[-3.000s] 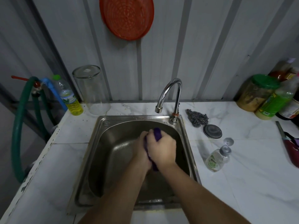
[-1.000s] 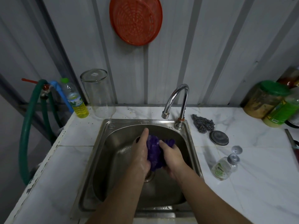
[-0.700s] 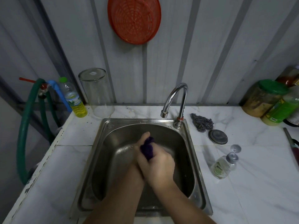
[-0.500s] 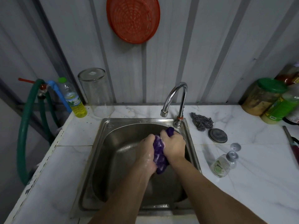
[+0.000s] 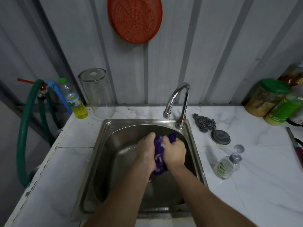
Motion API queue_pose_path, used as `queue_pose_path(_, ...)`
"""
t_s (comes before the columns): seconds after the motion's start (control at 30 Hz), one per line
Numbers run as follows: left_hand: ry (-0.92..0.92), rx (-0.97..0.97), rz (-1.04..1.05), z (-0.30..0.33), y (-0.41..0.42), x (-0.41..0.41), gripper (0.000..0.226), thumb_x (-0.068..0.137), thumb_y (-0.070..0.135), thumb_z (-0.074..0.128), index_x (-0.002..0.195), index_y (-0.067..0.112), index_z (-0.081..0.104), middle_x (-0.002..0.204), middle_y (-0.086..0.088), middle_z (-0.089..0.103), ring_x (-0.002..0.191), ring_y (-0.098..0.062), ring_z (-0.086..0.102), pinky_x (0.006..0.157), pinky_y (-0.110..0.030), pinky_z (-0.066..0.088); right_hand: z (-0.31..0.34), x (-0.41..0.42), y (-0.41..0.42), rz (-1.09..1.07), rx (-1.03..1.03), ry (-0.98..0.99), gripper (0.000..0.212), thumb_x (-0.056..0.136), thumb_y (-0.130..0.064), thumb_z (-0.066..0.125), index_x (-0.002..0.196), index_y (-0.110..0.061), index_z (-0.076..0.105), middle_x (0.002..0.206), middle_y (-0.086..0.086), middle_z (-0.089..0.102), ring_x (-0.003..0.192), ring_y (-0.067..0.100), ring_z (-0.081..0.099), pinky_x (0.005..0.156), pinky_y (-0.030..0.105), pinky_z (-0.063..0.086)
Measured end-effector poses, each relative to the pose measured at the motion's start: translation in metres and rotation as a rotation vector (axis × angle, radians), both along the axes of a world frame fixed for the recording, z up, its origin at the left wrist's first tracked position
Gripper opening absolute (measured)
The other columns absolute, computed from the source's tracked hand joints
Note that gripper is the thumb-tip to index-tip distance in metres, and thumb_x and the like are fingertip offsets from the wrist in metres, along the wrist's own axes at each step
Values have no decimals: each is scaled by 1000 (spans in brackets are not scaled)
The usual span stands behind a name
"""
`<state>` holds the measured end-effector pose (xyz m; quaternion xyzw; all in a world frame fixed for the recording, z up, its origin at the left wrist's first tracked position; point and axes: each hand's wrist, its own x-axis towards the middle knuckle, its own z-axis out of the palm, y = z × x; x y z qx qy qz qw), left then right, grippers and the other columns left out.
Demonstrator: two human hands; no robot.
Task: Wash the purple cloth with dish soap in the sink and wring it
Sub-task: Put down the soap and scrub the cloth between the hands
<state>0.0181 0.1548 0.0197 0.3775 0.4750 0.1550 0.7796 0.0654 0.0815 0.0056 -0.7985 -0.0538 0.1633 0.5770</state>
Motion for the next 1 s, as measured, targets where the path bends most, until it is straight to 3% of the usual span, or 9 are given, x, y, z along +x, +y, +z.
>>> queue_pose_path(0.1, -9, 36, 87, -3, 21, 0, 38, 90, 14, 60, 53, 14, 52, 42, 1, 51, 46, -16, 46, 51, -28, 41, 1, -39, 2, 137, 92, -120, 27, 71, -51, 59, 58, -27, 63, 46, -9, 60, 44, 1, 53, 48, 26, 43)
queue_pose_path(0.2, -92, -6, 98, -6, 22, -7, 43, 94, 16, 58, 52, 17, 45, 45, 1, 44, 42, -14, 43, 51, -27, 39, 8, -45, 13, 162, 76, -213, 35, 75, -54, 56, 65, -21, 63, 52, -1, 63, 50, 11, 60, 51, 30, 48)
queue_pose_path(0.3, -84, -58, 87, -12, 5, -4, 33, 85, 20, 63, 53, 16, 54, 51, -3, 52, 50, -20, 54, 60, -31, 49, 16, -10, 19, 83, -27, -114, 38, 83, -48, 58, 64, -15, 63, 64, 5, 69, 66, 25, 68, 64, 35, 56)
queue_pose_path(0.4, -44, 14, 20, -5, -1, 3, 21, 73, 21, 66, 52, 18, 64, 56, -2, 61, 56, -21, 61, 69, -38, 54, 17, 14, 9, 69, -107, -12, 30, 93, -38, 61, 72, -17, 66, 70, 4, 70, 67, 20, 68, 61, 27, 51)
queue_pose_path(0.5, -15, 106, 91, -8, 15, 3, 25, 80, 17, 65, 55, 15, 61, 45, 4, 57, 41, -14, 54, 48, -20, 48, 10, -9, 3, 115, -12, -71, 30, 86, -41, 62, 72, -15, 68, 72, 7, 73, 72, 24, 72, 70, 36, 59)
queue_pose_path(0.57, -79, 170, 50, -12, 22, -4, 32, 92, 11, 55, 60, 16, 53, 42, 9, 50, 41, -8, 47, 39, -15, 40, 9, -39, 6, 177, 34, -163, 35, 77, -50, 57, 65, -19, 65, 59, -1, 68, 61, 19, 68, 60, 35, 56)
queue_pose_path(0.67, -138, 54, 47, -13, 12, -7, 37, 97, 14, 48, 61, 18, 45, 49, 2, 46, 39, -10, 46, 50, -24, 43, 14, -42, 14, 114, -17, -185, 40, 76, -57, 53, 62, -20, 60, 57, -3, 66, 61, 20, 66, 58, 31, 53)
queue_pose_path(0.83, -20, -2, 67, -8, -11, 1, 20, 69, 17, 63, 49, 17, 63, 53, -3, 59, 58, -24, 58, 65, -38, 50, 16, 10, -1, 66, -51, 53, 32, 89, -38, 63, 63, -19, 60, 66, 3, 66, 64, 19, 63, 63, 32, 49)
queue_pose_path(1.0, 13, 89, 135, -16, 17, 0, 51, 84, 12, 61, 34, 14, 54, 39, 2, 49, 58, -27, 44, 63, -35, 42, -1, -43, 2, 172, 41, -106, 31, 72, -53, 56, 64, -25, 66, 57, 1, 67, 59, 16, 67, 57, 34, 53)
